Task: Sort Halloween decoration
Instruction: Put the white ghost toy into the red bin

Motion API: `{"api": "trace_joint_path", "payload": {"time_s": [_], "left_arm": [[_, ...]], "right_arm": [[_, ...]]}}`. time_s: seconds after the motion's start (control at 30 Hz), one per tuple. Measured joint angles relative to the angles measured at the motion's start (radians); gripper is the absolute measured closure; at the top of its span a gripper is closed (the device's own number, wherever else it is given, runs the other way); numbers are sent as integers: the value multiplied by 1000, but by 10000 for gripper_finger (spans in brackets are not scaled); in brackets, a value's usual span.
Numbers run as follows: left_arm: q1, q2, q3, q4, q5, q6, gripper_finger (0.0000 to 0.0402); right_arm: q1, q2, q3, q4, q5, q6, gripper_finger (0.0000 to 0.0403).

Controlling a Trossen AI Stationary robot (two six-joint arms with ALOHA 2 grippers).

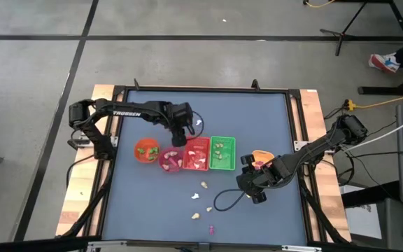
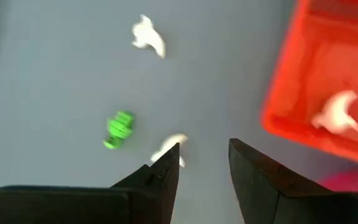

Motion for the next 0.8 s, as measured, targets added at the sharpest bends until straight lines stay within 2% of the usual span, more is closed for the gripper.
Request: {"api": "trace_joint_path", "payload": {"time_s": [0.23,0.4,0.57,0.8], "left_arm": [[59,0,0,28,-3,2,278],[86,7,0,29,-3,-13,250],[111,42,0,29,12,-77,223],[136,112,0,28,13,-195,219]], "right_arm": [[0,0,0,0,0,0,269],[0,0,0,0,0,0,269],[0,0,0,0,0,0,269],[0,0,0,0,0,0,269]]}}
